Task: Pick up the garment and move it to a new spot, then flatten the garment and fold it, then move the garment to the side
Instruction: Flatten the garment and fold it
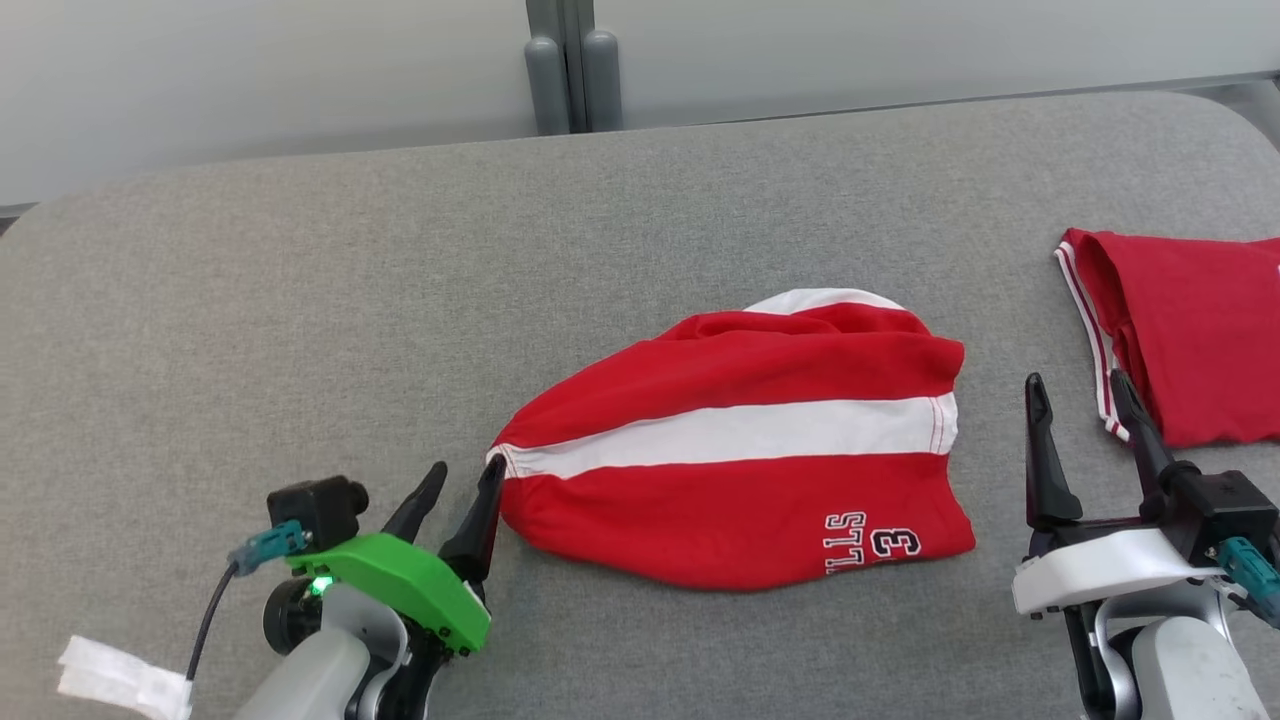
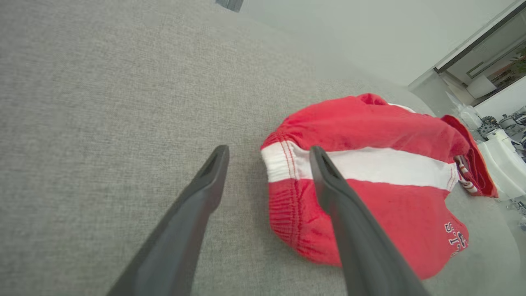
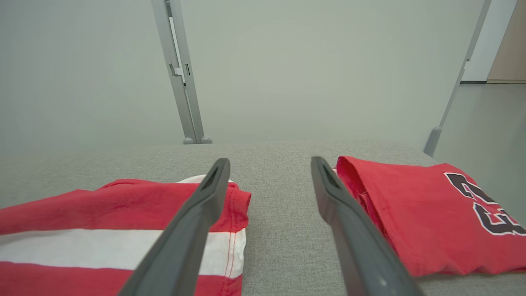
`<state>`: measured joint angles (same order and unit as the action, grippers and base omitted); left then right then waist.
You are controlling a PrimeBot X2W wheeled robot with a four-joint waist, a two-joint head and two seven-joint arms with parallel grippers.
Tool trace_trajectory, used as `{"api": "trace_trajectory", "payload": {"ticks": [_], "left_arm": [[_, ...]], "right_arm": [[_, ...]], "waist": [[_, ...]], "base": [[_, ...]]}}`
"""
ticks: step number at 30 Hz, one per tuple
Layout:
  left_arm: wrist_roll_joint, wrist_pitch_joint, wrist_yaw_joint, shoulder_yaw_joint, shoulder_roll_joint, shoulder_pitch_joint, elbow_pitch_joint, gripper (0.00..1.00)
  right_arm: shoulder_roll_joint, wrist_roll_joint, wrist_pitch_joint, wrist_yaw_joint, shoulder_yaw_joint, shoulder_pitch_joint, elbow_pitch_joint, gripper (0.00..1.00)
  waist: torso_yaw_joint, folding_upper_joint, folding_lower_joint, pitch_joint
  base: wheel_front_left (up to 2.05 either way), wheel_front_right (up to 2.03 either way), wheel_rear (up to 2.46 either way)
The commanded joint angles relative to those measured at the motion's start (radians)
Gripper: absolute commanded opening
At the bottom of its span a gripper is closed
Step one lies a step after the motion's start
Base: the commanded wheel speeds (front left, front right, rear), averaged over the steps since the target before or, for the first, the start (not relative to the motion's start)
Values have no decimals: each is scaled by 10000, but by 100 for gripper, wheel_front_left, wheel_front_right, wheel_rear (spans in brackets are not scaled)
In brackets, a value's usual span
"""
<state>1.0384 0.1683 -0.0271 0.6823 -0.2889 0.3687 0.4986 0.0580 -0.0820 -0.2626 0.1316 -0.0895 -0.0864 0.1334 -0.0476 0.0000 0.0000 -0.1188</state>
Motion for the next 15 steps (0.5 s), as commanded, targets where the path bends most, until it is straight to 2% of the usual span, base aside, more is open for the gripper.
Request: {"api": "trace_trajectory", "payload": {"ticks": [1, 5, 8, 12, 15], "left_arm": [[-23, 304, -97, -149, -1, -184, 11, 100], [-516, 915, -177, -849, -67, -396, -311, 100], [-1625, 950, -176, -1996, 137, -805, -904, 100], [-3393, 962, -363, -3682, 709, -1460, -1775, 100], [-4768, 958, -527, -4697, 1349, -1984, -2296, 100]], "right_arm": [[71, 87, -27, -21, -70, 136, -44, 100], [124, 89, -27, -21, -255, 248, -31, 100], [154, 130, -27, -21, -276, 303, 113, 100], [180, 83, -27, -21, -140, 329, 347, 100], [181, 49, -27, -21, -45, 253, 437, 100]], "waist": [[140, 0, 0, 164], [324, 0, 0, 404], [416, 0, 0, 679], [419, 0, 0, 1059], [428, 0, 0, 1161]], "base": [[0, 0, 0], [0, 0, 0], [0, 0, 0], [0, 0, 0], [0, 0, 0]]}}
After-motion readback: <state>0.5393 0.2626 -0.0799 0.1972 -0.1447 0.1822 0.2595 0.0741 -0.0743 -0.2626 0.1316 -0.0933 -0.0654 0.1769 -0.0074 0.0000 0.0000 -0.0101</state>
